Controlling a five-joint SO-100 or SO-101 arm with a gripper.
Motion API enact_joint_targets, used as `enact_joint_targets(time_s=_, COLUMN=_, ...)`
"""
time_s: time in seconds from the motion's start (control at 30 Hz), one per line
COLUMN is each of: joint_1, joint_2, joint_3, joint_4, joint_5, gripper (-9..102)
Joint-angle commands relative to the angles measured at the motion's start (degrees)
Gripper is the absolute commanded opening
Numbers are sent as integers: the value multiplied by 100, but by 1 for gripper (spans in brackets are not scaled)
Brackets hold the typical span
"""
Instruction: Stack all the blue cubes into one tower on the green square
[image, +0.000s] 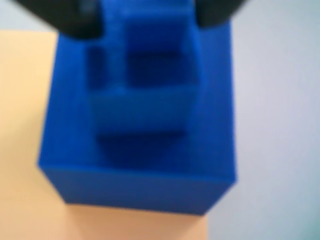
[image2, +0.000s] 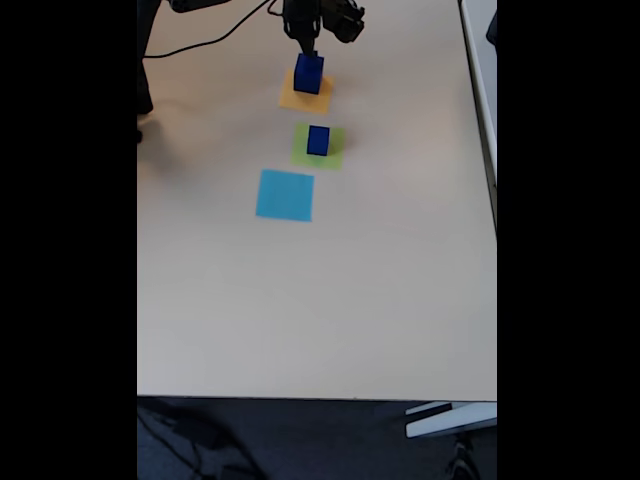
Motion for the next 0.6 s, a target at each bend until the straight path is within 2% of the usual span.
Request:
enact_joint_targets(time_s=0.0, joint_1=26, joint_2=220, joint_3=-290, joint_4=-97, joint_5=-70, gripper=12)
enact_joint_targets(time_s=0.4, joint_1=44, joint_2=132, joint_3=-923, joint_4=-229, joint_5=-571, gripper=20)
enact_joint_targets(time_s=0.57, joint_1=167, joint_2=105, joint_3=-1477, joint_4=-782, joint_5=-1239, gripper=23)
